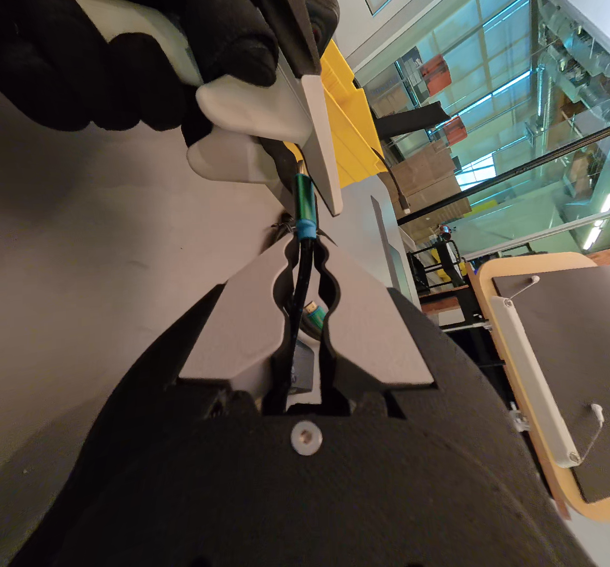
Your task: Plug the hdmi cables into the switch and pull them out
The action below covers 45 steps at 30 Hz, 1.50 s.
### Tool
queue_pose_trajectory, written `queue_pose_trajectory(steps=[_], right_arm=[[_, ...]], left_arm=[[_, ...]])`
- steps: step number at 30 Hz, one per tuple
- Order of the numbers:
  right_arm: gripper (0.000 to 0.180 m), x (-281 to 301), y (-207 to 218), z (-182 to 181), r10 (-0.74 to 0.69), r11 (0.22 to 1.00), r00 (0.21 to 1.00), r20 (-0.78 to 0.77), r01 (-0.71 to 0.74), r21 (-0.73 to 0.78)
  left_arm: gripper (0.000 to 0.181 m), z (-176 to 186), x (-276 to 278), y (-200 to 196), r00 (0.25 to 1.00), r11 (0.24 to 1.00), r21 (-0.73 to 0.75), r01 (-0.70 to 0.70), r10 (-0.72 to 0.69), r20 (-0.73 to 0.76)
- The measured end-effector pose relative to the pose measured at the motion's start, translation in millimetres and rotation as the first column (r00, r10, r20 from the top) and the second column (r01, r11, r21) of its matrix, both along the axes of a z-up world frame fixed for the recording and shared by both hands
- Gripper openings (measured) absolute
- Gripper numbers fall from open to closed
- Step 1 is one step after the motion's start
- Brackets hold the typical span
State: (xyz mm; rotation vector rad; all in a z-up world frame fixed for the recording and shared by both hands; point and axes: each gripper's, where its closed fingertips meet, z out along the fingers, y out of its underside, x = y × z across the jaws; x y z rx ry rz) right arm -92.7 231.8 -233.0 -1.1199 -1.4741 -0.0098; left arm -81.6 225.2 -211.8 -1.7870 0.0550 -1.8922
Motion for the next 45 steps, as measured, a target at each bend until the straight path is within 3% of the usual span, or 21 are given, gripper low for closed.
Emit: queue_pose_trajectory(steps=[1, 4, 9, 12, 16, 19, 22, 27, 30, 33, 41, 45], right_arm=[[0.005, 1, 2, 1, -0.011, 1.0, 1.0, 0.008, 0.011, 0.012], [0.005, 6, 9, -1, -0.056, 0.997, 0.998, 0.042, 0.053, 0.058], [0.005, 5, 10, -2, -0.053, 0.997, 0.998, 0.04, 0.051, 0.061], [0.015, 2, 6, -3, 0.003, 0.994, 1.0, -0.029, -0.007, -0.108], [0.038, 0, -4, 13, 0.071, 0.887, 0.96, -0.27, -0.185, -0.424], [0.038, 2, -3, 6, 0.097, 0.873, 0.962, -0.255, -0.205, -0.442], [0.028, -2, -9, 9, 0.121, 0.79, 0.92, -0.373, -0.317, -0.524], [0.022, -6, -11, 12, 0.129, 0.73, 0.892, -0.434, -0.382, -0.567], [0.019, -5, -9, 19, 0.111, 0.729, 0.859, -0.5, -0.412, -0.546], [0.016, -5, -9, 23, 0.112, 0.783, 0.854, -0.509, -0.391, -0.484], [0.013, 0, -3, 27, 0.096, 0.869, 0.877, -0.471, -0.305, -0.39], [0.006, -1, -6, 25, 0.105, 0.867, 0.888, -0.448, -0.303, -0.396]], left_arm=[[0.017, 1, -1, 0, 1.0, 1.0, -0.011, 0.004, -0.003, 0.016], [0.023, -1, 2, -3, 0.999, 0.999, -0.038, 0.036, -0.035, 0.021], [0.014, -7, 3, -1, 0.999, 1.0, -0.008, 0.006, -0.006, -0.041], [0.014, -1, 1, -1, 0.999, 0.999, 0.035, 0.012, -0.01, -0.037], [0.013, 8, -1, 0, 0.999, 0.995, 0.094, 0.009, -0.005, -0.041], [0.014, 21, 5, -9, 0.998, 0.987, 0.151, 0.052, -0.057, 0.027], [0.014, 17, 9, -12, 0.997, 0.977, 0.2, 0.076, -0.075, -0.01], [0.014, 23, 14, -15, 0.998, 0.957, 0.282, 0.064, -0.065, -0.005], [0.014, 28, 16, -14, 0.998, 0.951, 0.306, 0.043, -0.055, 0.031], [0.013, 32, 15, -14, 0.993, 0.956, 0.293, 0.033, -0.063, 0.097], [0.013, 33, 13, -9, 0.982, 0.969, 0.246, -0.01, -0.037, 0.184], [0.013, 32, 13, -7, 0.979, 0.972, 0.234, -0.012, -0.036, 0.202]])
